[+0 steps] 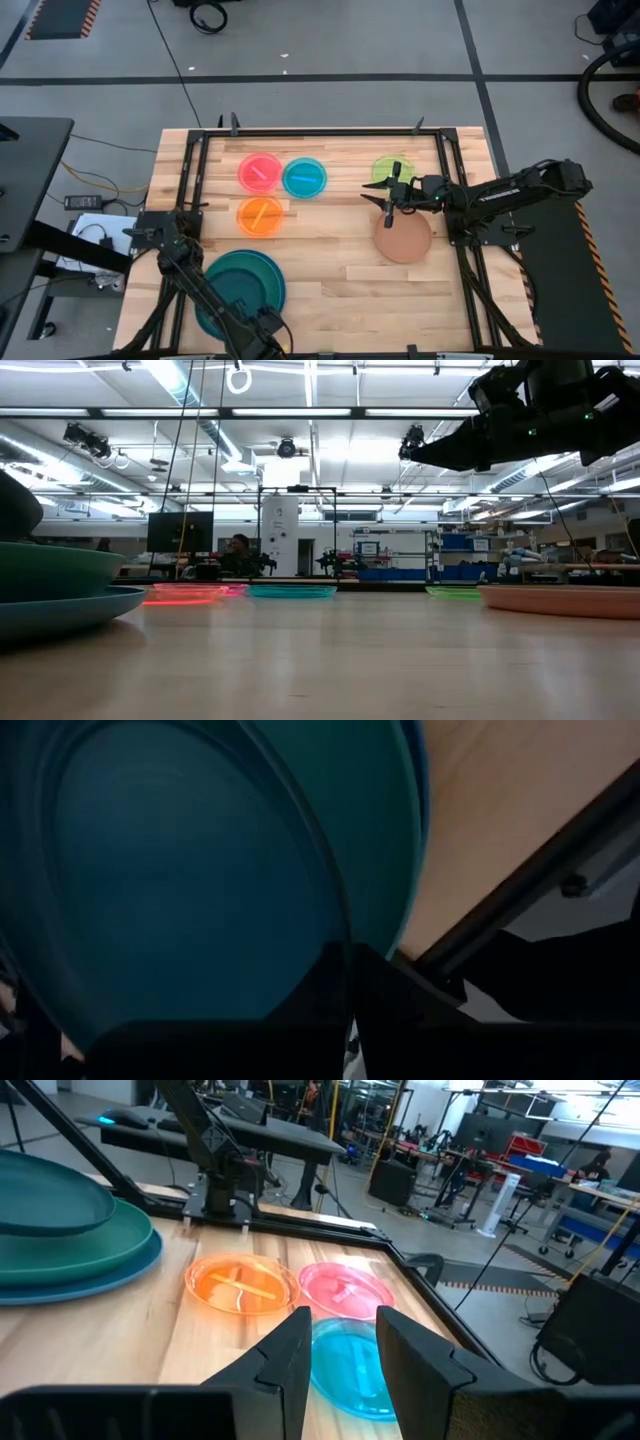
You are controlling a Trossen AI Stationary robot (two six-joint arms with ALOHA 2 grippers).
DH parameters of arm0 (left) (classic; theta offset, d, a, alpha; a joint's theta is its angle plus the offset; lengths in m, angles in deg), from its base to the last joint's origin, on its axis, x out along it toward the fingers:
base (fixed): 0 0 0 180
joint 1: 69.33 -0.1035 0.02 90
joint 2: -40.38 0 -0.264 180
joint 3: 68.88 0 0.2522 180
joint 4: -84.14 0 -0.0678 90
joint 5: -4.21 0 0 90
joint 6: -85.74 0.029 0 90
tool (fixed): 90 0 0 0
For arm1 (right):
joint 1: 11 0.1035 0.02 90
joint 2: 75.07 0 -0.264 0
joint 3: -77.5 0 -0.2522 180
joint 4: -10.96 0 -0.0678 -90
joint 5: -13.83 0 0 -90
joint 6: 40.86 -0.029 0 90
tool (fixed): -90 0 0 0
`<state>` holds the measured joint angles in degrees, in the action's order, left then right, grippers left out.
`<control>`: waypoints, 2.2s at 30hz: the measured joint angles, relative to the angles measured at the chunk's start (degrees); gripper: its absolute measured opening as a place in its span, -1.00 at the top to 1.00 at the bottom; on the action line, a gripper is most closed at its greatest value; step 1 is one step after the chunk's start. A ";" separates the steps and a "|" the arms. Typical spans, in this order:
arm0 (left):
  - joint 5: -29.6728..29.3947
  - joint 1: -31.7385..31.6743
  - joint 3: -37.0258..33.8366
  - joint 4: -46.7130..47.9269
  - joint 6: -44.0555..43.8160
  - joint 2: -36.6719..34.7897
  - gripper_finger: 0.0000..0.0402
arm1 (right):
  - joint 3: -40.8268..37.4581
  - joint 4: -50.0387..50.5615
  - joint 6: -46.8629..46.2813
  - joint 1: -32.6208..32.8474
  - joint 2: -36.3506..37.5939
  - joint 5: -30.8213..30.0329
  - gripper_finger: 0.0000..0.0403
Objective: Stack plastic plates
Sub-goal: Stack the dark green plate on top of the green plate, then stack the light orange plate on top of the dark green plate
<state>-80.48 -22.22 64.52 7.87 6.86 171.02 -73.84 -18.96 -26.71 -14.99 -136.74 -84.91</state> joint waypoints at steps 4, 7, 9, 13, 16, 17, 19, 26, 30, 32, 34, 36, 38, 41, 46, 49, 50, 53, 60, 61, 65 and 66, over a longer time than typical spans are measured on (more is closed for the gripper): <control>-1.44 0.00 -0.17 0.02 -0.17 0.01 0.94 | 0.00 -0.02 0.00 0.00 -0.07 0.00 0.38; -2.88 -0.02 -0.17 -0.02 -0.19 0.01 0.94 | 0.00 0.00 0.00 0.00 -0.09 0.00 0.38; -3.12 -0.02 -0.13 0.11 0.03 0.28 0.94 | 0.00 0.08 0.00 0.00 -0.09 0.00 0.38; -3.93 0.46 -1.42 0.13 0.47 0.98 0.94 | 0.00 0.58 0.00 0.00 -0.09 -0.01 0.38; -3.76 0.40 -3.60 0.08 1.49 0.99 0.94 | 0.00 0.57 0.03 0.00 -0.09 -0.24 0.38; -3.69 0.35 -4.17 0.15 1.80 1.00 0.94 | 0.00 0.57 0.15 0.00 -0.09 -0.27 0.38; -3.73 0.31 -5.05 -0.27 3.04 1.01 0.94 | 0.00 0.57 0.37 0.00 -0.09 -0.44 0.38; -3.71 0.31 -5.79 -1.66 3.34 1.04 0.88 | 0.02 0.71 0.37 0.00 -0.09 -0.50 0.38; -3.73 0.33 -5.79 -4.59 5.92 1.04 0.82 | 0.02 1.42 0.37 0.00 -0.09 -0.54 0.38; -3.73 0.31 -5.79 -6.75 7.33 1.04 0.82 | 0.02 1.44 0.37 0.00 -0.09 -0.55 0.38; -3.77 0.31 -5.77 -7.24 7.86 1.04 0.82 | 0.02 1.45 0.37 0.00 -0.09 -0.55 0.38; -3.77 0.31 -5.77 -7.20 7.79 1.04 0.81 | 0.02 1.46 0.37 0.00 -0.09 -0.55 0.38; -3.77 0.31 -5.77 -7.19 7.59 1.04 0.78 | 0.02 1.45 0.37 0.00 -0.09 -0.55 0.38; -3.72 0.31 -5.77 -7.30 7.44 1.04 0.70 | 0.02 1.46 0.37 0.00 -0.09 -0.55 0.38; -3.71 0.31 -5.77 -7.27 5.80 1.04 0.55 | 0.02 1.46 -0.08 0.00 -0.09 -0.55 0.38; -3.71 0.31 -5.77 -7.21 4.84 1.04 0.47 | 0.02 1.59 -0.44 0.00 -0.09 -0.42 0.38; -3.71 0.31 -5.77 -7.20 4.56 1.04 0.45 | 0.02 1.66 -0.44 0.00 -0.09 -0.40 0.38; -3.63 -0.01 -5.66 -7.02 4.75 1.04 0.41 | 0.02 1.65 -0.44 0.00 -0.09 -0.37 0.38; 2.47 -3.39 -5.61 -5.63 14.96 1.04 0.41 | 0.04 1.60 -0.44 0.00 -0.09 -0.20 0.38; 3.02 -4.23 -5.61 -5.67 16.65 1.04 0.41 | 0.04 1.60 -0.44 0.00 -0.09 -0.20 0.38; 3.53 -7.80 -5.60 -5.68 23.99 1.04 0.41 | 0.04 2.36 -0.51 0.00 -0.09 -0.21 0.38; 3.53 -8.69 -5.39 -5.59 26.35 1.04 0.41 | 0.07 2.86 -0.71 0.00 -0.09 -0.30 0.38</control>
<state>-76.95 -30.91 59.13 2.28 33.21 172.06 -73.78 -16.10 -27.41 -14.99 -136.83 -85.21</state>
